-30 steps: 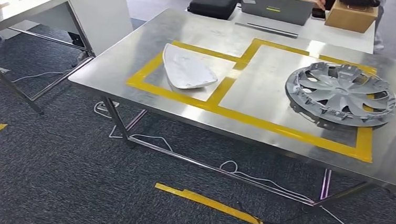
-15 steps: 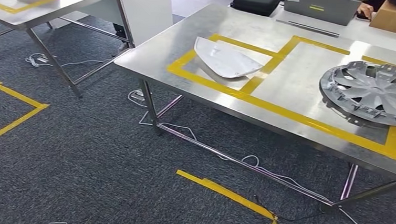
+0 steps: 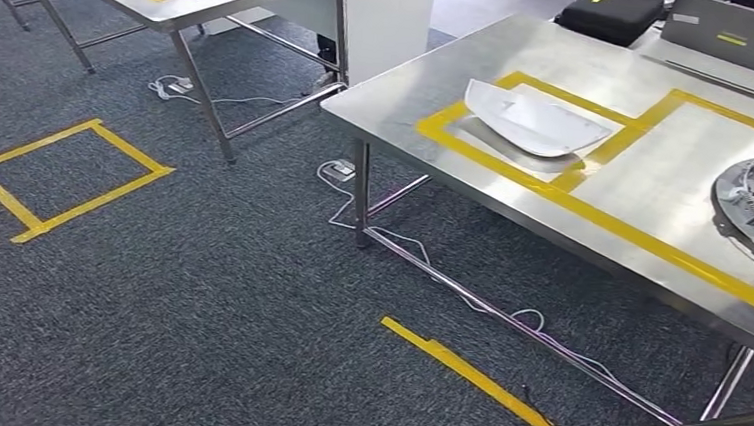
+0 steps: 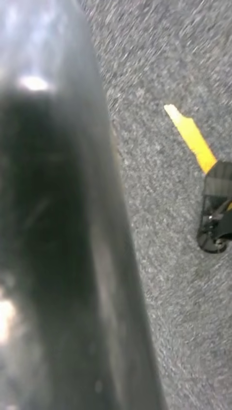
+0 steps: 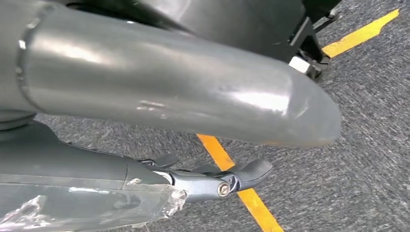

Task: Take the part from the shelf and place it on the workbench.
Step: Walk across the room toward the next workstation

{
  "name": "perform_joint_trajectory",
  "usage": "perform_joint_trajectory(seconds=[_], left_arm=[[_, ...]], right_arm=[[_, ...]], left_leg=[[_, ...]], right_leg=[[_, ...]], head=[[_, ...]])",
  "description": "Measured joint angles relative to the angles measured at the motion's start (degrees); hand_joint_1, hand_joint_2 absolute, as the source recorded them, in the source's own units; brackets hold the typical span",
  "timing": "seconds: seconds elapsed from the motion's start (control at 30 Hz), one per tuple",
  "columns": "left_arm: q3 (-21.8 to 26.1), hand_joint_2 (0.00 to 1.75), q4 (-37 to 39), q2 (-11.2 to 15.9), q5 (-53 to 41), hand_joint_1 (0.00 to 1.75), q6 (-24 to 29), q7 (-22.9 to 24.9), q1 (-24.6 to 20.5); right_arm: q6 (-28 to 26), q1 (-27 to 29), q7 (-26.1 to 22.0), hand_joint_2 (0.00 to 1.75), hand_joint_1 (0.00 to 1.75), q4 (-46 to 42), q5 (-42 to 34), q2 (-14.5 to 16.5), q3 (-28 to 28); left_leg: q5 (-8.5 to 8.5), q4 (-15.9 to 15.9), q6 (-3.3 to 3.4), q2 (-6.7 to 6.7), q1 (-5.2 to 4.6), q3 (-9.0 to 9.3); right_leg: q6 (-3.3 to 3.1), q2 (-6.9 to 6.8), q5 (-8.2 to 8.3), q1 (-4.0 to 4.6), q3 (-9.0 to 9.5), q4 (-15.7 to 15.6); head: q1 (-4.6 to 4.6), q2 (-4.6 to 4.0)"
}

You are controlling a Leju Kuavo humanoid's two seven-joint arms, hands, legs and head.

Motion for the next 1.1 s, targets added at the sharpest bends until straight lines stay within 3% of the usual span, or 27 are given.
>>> perform_joint_trajectory(seconds=[0.07, 0.13, 0.17, 0.2, 0.23, 0.27, 0.33, 0.37, 0.43, 0.5, 0.57, 0.63, 0.7, 0.73, 0.77, 0.8, 0.87, 0.93, 1.0, 1.03, 1.1], left_arm=[[0.0, 0.0, 0.0, -0.1, -0.5, 0.0, 0.5, 0.1, 0.0], [0.0, 0.0, 0.0, -0.5, -1.1, 0.0, 1.4, 0.7, -0.2], [0.0, 0.0, 0.0, -0.7, -1.4, 0.0, 1.9, 1.2, -0.3], [0.0, 0.0, 0.0, -0.8, -1.6, 0.0, 2.3, 1.8, -0.3], [0.0, 0.0, 0.0, -1.0, -1.8, 0.0, 2.7, 2.4, -0.2], [0.0, 0.0, 0.0, -1.1, -1.9, 0.0, 2.9, 2.7, -0.1], [0.0, 0.0, 0.0, -1.3, -1.9, 0.0, 3.1, 3.0, -0.1], [0.0, 0.0, 0.0, -1.4, -2.0, 0.0, 3.2, 3.0, -0.2], [0.0, 0.0, 0.0, -1.6, -2.0, 0.0, 3.2, 3.0, -0.3], [0.0, 0.0, 0.0, -1.8, -2.1, 0.0, 3.0, 2.8, -0.2], [0.0, 0.0, 0.0, -1.8, -2.3, 0.0, 2.8, 2.3, 0.0], [0.0, 0.0, 0.0, -1.9, -2.8, 0.0, 2.7, 1.9, -0.1], [0.0, 0.0, 0.0, -1.9, -3.3, 0.0, 2.6, 1.8, -0.2], [0.0, 0.0, 0.0, -2.0, -3.6, 0.0, 2.5, 1.7, -0.2], [0.0, 0.0, 0.0, -2.1, -3.9, 0.0, 2.4, 1.7, -0.1], [0.0, 0.0, 0.0, -2.2, -4.3, 0.0, 2.4, 1.7, 0.0], [0.0, 0.0, 0.0, -2.3, -5.1, 0.0, 2.2, 1.5, -0.1], [0.0, 0.0, 0.0, -2.4, -6.0, 0.0, 2.1, 1.2, -0.3], [0.0, 0.0, 0.0, -2.6, -6.8, 0.0, 2.0, 1.0, -0.2], [0.0, 0.0, 0.0, -2.7, -7.1, 0.0, 2.0, 1.0, -0.1], [0.0, 0.0, -0.1, -2.9, -7.4, 0.0, 1.9, 0.8, -0.1]], right_arm=[[-0.1, -0.1, -0.1, 0.0, 0.0, 0.0, -0.1, 0.0, -0.1], [-0.2, 0.0, 0.0, 0.0, 0.0, 0.0, -0.2, -0.1, -0.3], [-0.3, 0.2, 0.3, 0.0, 0.0, 0.0, -0.3, -0.1, -0.4], [-0.4, 0.3, 0.6, 0.0, 0.0, 0.0, -0.3, -0.1, -0.6], [-0.4, 0.4, 0.8, 0.0, 0.0, 0.0, -0.4, -0.1, -0.7], [-0.4, 0.4, 1.0, 0.0, 0.0, 0.0, -0.4, -0.2, -0.8], [-0.4, 0.5, 1.1, 0.0, 0.0, 0.0, -0.4, -0.2, -1.0], [-0.4, 0.4, 1.2, 0.0, 0.0, 0.0, -0.4, -0.3, -1.1], [-0.4, 0.3, 1.3, 0.0, 0.0, 0.0, -0.4, -0.3, -1.2], [-0.5, 0.2, 1.4, 0.0, 0.0, 0.0, -0.4, -0.3, -1.3], [-0.5, 0.3, 1.5, 0.0, 0.0, 0.0, -0.4, -0.3, -1.4], [-0.6, 0.4, 1.5, 0.0, 0.0, 0.0, -0.3, -0.3, -1.5], [-0.6, 0.4, 1.5, 0.0, 0.0, 0.0, -0.3, -0.4, -1.5], [-0.5, 0.4, 1.5, 0.0, 0.0, 0.0, -0.2, -0.5, -1.6], [-0.3, 0.4, 1.5, 0.0, 0.0, 0.0, -0.1, -0.6, -1.7], [-0.1, 0.4, 1.5, 0.0, 0.0, 0.0, 0.0, -0.7, -1.7], [0.2, 0.4, 1.5, 0.0, 0.0, 0.0, 0.1, -0.9, -1.9], [0.3, 0.3, 1.5, 0.0, 0.0, 0.0, 0.1, -1.0, -2.0], [0.3, 0.2, 1.5, 0.0, 0.0, 0.0, 0.2, -1.2, -2.0], [0.2, 0.1, 1.5, 0.0, 0.0, 0.0, 0.3, -1.3, -2.1], [0.2, 0.0, 1.4, 0.0, 0.0, 0.0, 0.4, -1.5, -2.1]], left_leg=[[0.39, -0.3, 0.87, -1.14, 0.16, -0.34], [0.67, -0.4, 1.38, -2.4, 0.15, -0.74], [0.75, -0.4, 1.5, -3.14, 0.08, -0.89], [0.8, -0.4, 1.57, -3.91, 0.01, -0.95], [0.82, -0.3, 1.6, -4.7, -0.05, -0.94], [0.83, -0.3, 1.61, -5.48, -0.09, -0.85], [0.85, -0.2, 1.51, -6.99, -0.16, -0.67], [0.87, -0.1, 1.36, -7.72, -0.22, -0.75], [1.14, 0.0, 0.73, -8.9, -0.19, -1.37], [1.46, 0.1, -0.08, -9.73, -0.04, -2.02], [0.24, 1.8, -0.69, -7.94, -0.16, -2.96], [-3.21, 7.7, -1.2, -4.9, -0.14, -5.64], [-5.85, 14.2, -1.62, -3.78, 0.14, -8.55], [-5.73, 15.3, -1.73, -3.6, 0.24, -8.9], [-4.55, 14.1, -1.76, -3.4, 0.29, -8.16], [-2.65, 11.0, -1.69, -2.93, 0.3, -6.39], [0.19, 3.5, -1.22, -0.57, -0.01, -2.39], [0.69, 0.2, -0.51, 0.95, -0.48, -0.88], [0.78, -0.1, 0.25, 0.07, -0.68, -1.13], [0.94, -0.2, 0.63, -0.49, -0.63, -1.18], [1.34, -0.6, 1.35, -1.65, -0.4, -1.26]], right_leg=[[0.66, 2.98, -2.01, -0.31, -1.51, 2.8], [0.96, 6.22, -5.7, -0.55, -5.42, 10.4], [1.01, 6.74, -7.09, -0.57, -7.64, 14.6], [1.02, 6.92, -7.41, -0.56, -9.25, 17.3], [0.97, 7.02, -6.51, -0.56, -9.92, 17.9], [0.85, 7.18, -4.49, -0.56, -9.47, 16.0], [0.41, 9.0, 0.37, -0.6, -6.52, 8.2], [0.19, 10.19, 1.77, -0.7, -5.15, 4.7], [-0.14, 11.64, 2.09, -0.78, -3.86, 1.8], [-0.59, 10.65, 2.19, -0.89, -3.64, 1.4], [-1.2, 9.22, 2.58, -1.11, -3.54, 0.9], [-1.56, 7.47, 2.63, -1.05, -3.43, 0.7], [-1.74, 5.59, 2.5, -0.87, -3.47, 0.8], [-1.76, 4.74, 2.44, -0.82, -3.47, 0.8], [-1.72, 3.98, 2.37, -0.8, -3.43, 0.8], [-1.63, 3.27, 2.28, -0.8, -3.33, 0.9], [-1.24, 2.03, 2.03, -0.59, -3.09, 1.0], [-0.76, 0.88, 1.81, -0.29, -3.04, 1.1], [-0.23, -0.13, 1.67, -0.26, -2.98, 1.1], [0.09, 0.39, 1.27, -0.36, -3.12, 1.4], [0.6, 3.4, -1.36, -0.59, -4.77, 5.0]], head=[[0.27, 0.0], [0.52, 0.0], [0.52, 0.0], [0.52, 0.0], [0.54, 0.0], [0.53, 0.0], [0.54, 0.0], [0.53, 0.0], [0.51, 0.0], [0.52, 0.0], [0.27, 0.0], [-0.09, 0.0], [-0.21, 0.0], [-0.22, 0.0], [-0.23, 0.0], [-0.24, 0.0], [-0.26, 0.0], [-0.23, 0.0], [-0.24, 0.0], [-0.21, 0.0], [0.02, 0.0]])
